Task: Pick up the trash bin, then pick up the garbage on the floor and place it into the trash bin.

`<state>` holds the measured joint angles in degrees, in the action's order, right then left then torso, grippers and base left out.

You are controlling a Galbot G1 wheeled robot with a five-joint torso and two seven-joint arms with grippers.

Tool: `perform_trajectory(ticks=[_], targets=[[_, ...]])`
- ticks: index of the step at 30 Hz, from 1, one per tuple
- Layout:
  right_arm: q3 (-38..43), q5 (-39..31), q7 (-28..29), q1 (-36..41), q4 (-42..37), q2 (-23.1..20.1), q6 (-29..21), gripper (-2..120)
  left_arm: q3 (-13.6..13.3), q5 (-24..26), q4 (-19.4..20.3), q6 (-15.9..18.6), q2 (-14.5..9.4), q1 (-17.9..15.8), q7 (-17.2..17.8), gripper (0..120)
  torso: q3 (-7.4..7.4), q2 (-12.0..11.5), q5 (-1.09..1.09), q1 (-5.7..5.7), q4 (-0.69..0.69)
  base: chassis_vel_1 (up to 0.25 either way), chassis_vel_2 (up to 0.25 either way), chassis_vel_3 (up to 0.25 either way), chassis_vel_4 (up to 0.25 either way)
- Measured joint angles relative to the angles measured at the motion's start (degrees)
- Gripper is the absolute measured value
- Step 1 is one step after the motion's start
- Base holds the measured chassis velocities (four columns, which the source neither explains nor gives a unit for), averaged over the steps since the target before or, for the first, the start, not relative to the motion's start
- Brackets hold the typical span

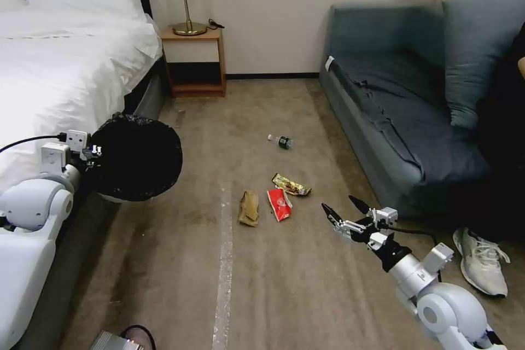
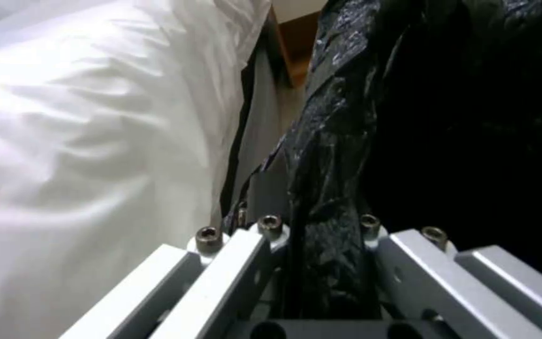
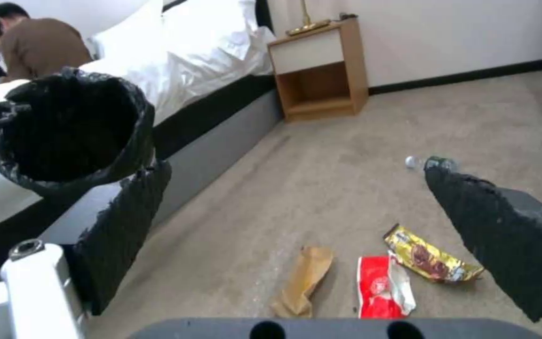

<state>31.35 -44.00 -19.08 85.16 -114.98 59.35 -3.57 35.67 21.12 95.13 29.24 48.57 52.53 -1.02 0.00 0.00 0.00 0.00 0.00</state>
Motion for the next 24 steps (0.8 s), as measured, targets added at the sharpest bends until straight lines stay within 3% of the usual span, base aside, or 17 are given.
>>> perform_trajectory(ticks=[24], targets=[[-2.1, 2.0, 0.2, -2.0, 3.1, 0.6, 0.2, 100, -0.7, -1.2, -1.9, -1.4, 0.4, -0.7, -2.7, 4, 0.00, 0.0, 0.00, 0.00, 0.00, -0.077, 0.073, 0.074, -0.078]])
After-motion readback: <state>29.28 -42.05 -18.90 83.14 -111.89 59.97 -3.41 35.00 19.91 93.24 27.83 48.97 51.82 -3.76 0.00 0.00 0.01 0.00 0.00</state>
